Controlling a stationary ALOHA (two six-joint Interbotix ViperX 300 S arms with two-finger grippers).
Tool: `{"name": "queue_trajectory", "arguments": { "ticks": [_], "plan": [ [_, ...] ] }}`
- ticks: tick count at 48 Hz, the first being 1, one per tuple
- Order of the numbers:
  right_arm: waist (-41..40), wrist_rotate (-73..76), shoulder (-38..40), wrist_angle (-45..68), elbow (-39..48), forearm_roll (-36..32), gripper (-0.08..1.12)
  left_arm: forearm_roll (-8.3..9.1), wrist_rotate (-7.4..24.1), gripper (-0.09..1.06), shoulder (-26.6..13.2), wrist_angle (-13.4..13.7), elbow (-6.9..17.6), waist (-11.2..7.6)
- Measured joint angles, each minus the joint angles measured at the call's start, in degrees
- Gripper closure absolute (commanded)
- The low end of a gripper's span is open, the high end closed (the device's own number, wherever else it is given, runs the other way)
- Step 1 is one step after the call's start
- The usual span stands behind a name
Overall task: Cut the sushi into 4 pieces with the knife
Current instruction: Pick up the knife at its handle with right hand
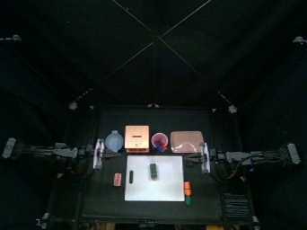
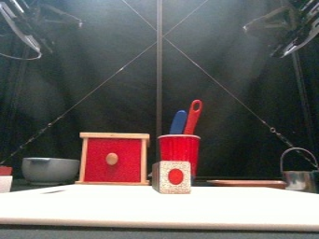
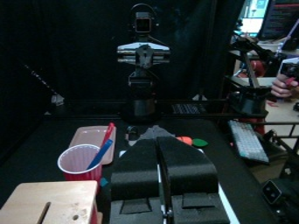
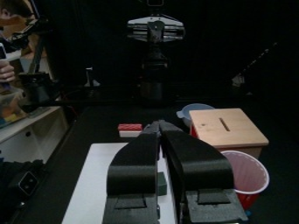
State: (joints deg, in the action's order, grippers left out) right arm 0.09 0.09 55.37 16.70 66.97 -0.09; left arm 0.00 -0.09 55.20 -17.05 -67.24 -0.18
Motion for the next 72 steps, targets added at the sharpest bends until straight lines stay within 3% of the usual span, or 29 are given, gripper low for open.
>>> {"name": "queue_trajectory", "arguments": {
  "ticks": [11,19,25,35,40,56,72],
  "plan": [
    [-4.13,1.23,-6.59,-2.11,-2.37,4.22,0.98,0.00,0.26,0.98,-5.63,-7.56,-0.53,-0.88],
    [-7.38,1.14,-16.08,-9.93,-10.63,4.31,0.93,0.53,0.18,0.97,-10.02,-12.22,-0.53,-1.05],
    [-9.05,1.14,-22.41,-19.51,-18.63,3.43,0.72,0.53,0.18,0.97,-12.39,-13.54,-0.53,-1.05],
    [-9.84,1.05,-30.85,-35.86,-30.23,0.18,0.15,0.53,0.18,0.97,-13.54,-13.62,-0.62,-1.05],
    [-9.76,0.62,-34.45,-41.92,-34.45,-1.32,-0.04,0.53,0.09,0.97,-13.54,-13.62,-0.62,-1.05],
    [-8.96,0.09,-44.03,-54.23,-41.75,-8.09,0.12,0.53,0.09,0.97,-13.54,-13.62,-0.97,-1.05],
    [-9.05,-0.26,-51.77,-63.19,-46.32,-12.04,0.15,0.53,0.09,0.97,-13.54,-13.62,-1.41,-1.05]
  ]
}}
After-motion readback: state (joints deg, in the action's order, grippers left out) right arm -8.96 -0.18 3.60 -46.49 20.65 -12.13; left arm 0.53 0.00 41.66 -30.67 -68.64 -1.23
